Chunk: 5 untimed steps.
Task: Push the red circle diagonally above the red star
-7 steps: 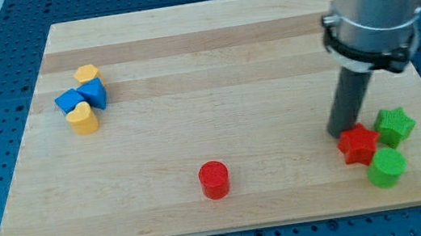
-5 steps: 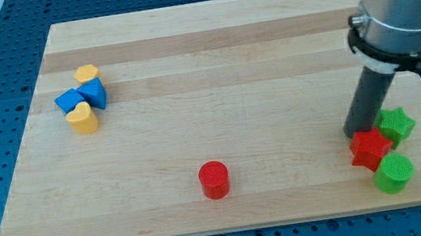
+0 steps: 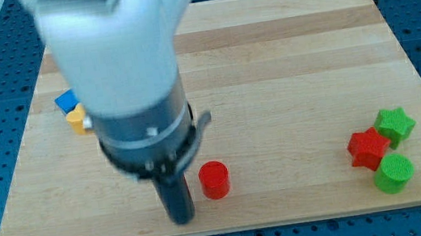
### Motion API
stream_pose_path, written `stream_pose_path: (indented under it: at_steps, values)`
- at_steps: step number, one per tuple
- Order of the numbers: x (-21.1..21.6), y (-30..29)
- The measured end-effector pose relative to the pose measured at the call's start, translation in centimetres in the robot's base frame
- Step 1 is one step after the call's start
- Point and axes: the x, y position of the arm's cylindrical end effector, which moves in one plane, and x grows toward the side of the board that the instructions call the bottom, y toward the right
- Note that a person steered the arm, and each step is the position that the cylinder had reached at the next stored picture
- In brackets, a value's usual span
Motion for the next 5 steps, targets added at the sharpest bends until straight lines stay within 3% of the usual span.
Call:
stream_pose_path:
  at_steps: [2, 4, 5]
  values:
    - [-1.0, 0.5]
    - [-7.3, 5.6]
    - [-7.0, 5.1]
